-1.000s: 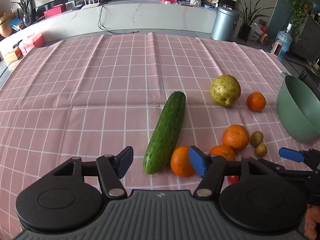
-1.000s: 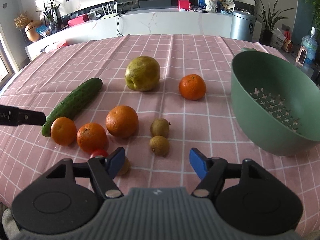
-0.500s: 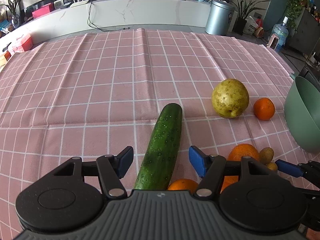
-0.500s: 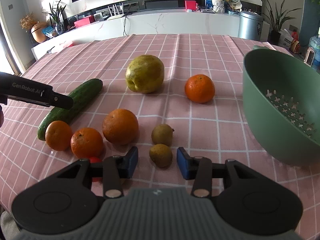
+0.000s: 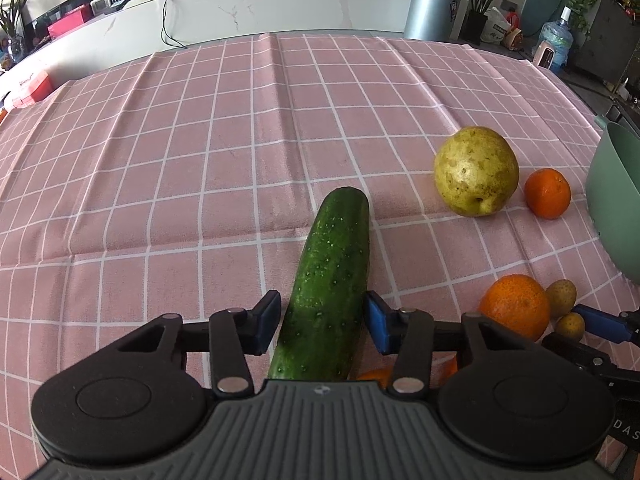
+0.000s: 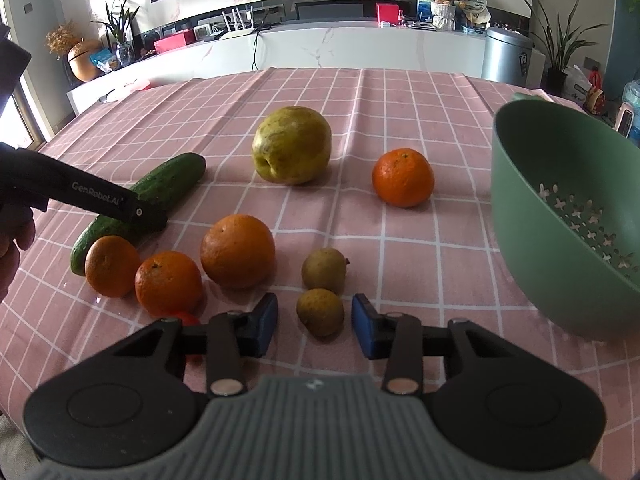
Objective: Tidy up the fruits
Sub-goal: 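Grasp the green cucumber with the left tool while the right tool grasps a small brown fruit, then carry both held items over the green colander and open both tools to drop them, then withdraw both tools from the colander back toward the remaining fruits, then grasp an orange with the left tool while the right tool grasps another small brown fruit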
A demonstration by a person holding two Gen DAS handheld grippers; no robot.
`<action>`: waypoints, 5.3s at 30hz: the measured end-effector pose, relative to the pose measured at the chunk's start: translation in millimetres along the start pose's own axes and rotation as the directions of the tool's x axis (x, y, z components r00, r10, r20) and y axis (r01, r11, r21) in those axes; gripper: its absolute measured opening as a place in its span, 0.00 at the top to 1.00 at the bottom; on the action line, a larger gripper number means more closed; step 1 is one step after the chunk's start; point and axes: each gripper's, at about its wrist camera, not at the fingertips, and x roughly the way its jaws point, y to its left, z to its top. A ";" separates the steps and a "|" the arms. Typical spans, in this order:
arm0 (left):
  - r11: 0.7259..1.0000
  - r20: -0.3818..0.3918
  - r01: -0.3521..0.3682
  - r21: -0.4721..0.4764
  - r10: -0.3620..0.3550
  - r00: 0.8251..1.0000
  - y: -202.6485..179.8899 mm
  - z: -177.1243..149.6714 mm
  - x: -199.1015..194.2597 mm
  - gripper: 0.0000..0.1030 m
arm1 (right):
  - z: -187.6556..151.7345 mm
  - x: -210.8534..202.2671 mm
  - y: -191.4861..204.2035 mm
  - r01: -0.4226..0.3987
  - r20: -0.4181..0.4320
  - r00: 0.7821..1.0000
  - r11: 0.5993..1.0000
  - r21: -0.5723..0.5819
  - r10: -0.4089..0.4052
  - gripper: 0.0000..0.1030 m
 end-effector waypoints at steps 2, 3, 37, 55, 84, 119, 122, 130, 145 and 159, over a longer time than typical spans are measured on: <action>1.000 0.003 0.008 0.010 -0.008 1.000 -1.0 -0.2 0.0 0.53 | -0.3 -0.4 -0.2 0.004 0.002 1.000 1.000 -0.002 -0.004 0.68; 1.000 0.005 0.006 0.017 -0.006 1.000 -1.8 -0.5 -0.3 0.54 | -0.6 -0.6 0.0 0.007 0.003 1.000 1.000 -0.006 -0.007 0.70; 0.998 0.100 0.019 0.057 -0.024 0.995 -22.7 6.0 -52.7 0.57 | 8.1 -40.1 -8.9 0.019 0.035 0.999 1.000 0.009 -0.019 0.80; 0.967 0.163 0.126 0.223 -0.164 0.973 -144.9 43.1 -87.4 0.57 | 31.9 -111.8 -76.1 0.073 0.157 0.984 0.994 0.080 -0.084 0.80; 0.918 -0.001 0.254 0.306 -0.266 0.964 -284.1 85.0 20.3 0.57 | 46.5 -47.8 -205.9 0.143 0.013 0.989 0.987 0.079 -0.145 0.80; 0.987 0.150 0.158 0.037 -0.162 0.975 -110.0 15.1 -103.7 0.51 | 44.3 -123.9 -75.9 0.071 0.092 0.993 0.997 -0.007 -0.070 0.62; 0.989 0.145 0.149 -0.004 -0.147 0.978 -83.2 -6.2 -109.2 0.51 | 38.9 -122.9 -48.7 0.051 0.087 0.995 0.998 -0.040 -0.047 0.62; 0.987 0.134 0.144 -0.073 -0.134 0.982 -34.1 -43.5 -112.6 0.51 | 24.0 -109.2 5.7 0.033 0.042 0.999 0.996 -0.088 -0.030 0.62; 0.981 0.127 0.153 -0.118 -0.138 0.982 5.5 -81.8 -106.7 0.51 | 12.0 -84.7 40.2 0.050 -0.015 0.999 0.989 -0.137 -0.052 0.62; 0.985 0.090 0.133 -0.113 -0.124 0.988 -2.5 -71.9 -69.3 0.51 | 17.8 -58.2 27.0 0.037 -0.033 0.999 0.995 -0.088 -0.040 0.62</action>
